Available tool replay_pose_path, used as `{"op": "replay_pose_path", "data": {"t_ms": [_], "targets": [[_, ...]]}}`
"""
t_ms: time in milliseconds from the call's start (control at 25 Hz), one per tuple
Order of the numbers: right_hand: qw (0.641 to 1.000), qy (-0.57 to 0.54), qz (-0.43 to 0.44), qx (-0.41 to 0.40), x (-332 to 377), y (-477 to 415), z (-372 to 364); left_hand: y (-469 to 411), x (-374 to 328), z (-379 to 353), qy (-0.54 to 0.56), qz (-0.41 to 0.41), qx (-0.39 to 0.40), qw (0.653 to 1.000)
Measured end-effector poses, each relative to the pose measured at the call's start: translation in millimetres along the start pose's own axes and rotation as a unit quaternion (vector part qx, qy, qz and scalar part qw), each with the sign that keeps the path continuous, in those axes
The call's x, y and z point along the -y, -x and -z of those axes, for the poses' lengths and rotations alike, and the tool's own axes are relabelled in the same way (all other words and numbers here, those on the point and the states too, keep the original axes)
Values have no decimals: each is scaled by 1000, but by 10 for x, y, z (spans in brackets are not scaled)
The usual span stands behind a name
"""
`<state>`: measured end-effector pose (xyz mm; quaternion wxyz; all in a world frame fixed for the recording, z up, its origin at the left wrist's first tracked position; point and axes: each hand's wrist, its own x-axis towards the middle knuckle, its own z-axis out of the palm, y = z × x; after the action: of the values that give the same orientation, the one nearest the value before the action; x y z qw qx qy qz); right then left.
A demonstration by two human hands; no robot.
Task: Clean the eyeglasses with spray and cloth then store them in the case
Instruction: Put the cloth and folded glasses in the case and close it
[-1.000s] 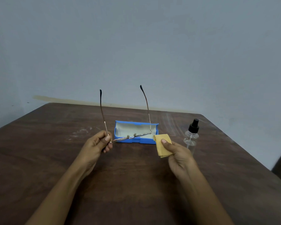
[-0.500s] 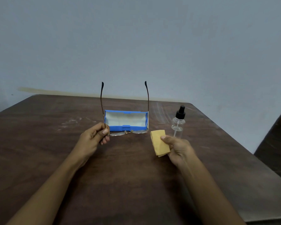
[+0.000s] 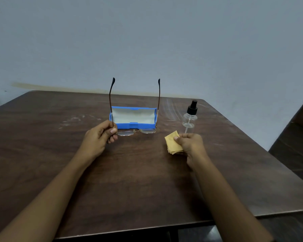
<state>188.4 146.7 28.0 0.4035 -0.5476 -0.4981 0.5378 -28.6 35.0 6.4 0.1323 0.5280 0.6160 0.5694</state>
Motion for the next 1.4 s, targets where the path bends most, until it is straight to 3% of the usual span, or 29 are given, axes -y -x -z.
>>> {"op": "replay_pose_path", "data": {"t_ms": [200, 320, 600, 760, 840, 920, 1080, 1400], "targets": [[986, 153, 56, -46, -82, -52, 10, 3, -32, -27, -44, -6, -1, 999], [955, 263, 121, -69, -71, 4, 28, 3, -47, -37, -54, -12, 4, 998], [901, 380, 186, -96, -91, 138, 41, 16, -66, -22, -67, -19, 4, 998], [853, 448, 240, -119, -87, 187, 36, 17, -67, -18, -65, -17, 7, 998], [843, 415, 320, -120, -72, 173, 8, 16, -73, -17, -64, -12, 8, 998], [862, 319, 388, -65, -44, 139, -79, 14, -79, -11, -68, -8, 8, 998], [916, 164, 364, 38, -6, 65, -276, 25, -88, -8, -64, -6, -9, 998], [921, 22, 384, 54, -43, -123, -402, -3, -43, -4, -42, 21, -43, 998]]}}
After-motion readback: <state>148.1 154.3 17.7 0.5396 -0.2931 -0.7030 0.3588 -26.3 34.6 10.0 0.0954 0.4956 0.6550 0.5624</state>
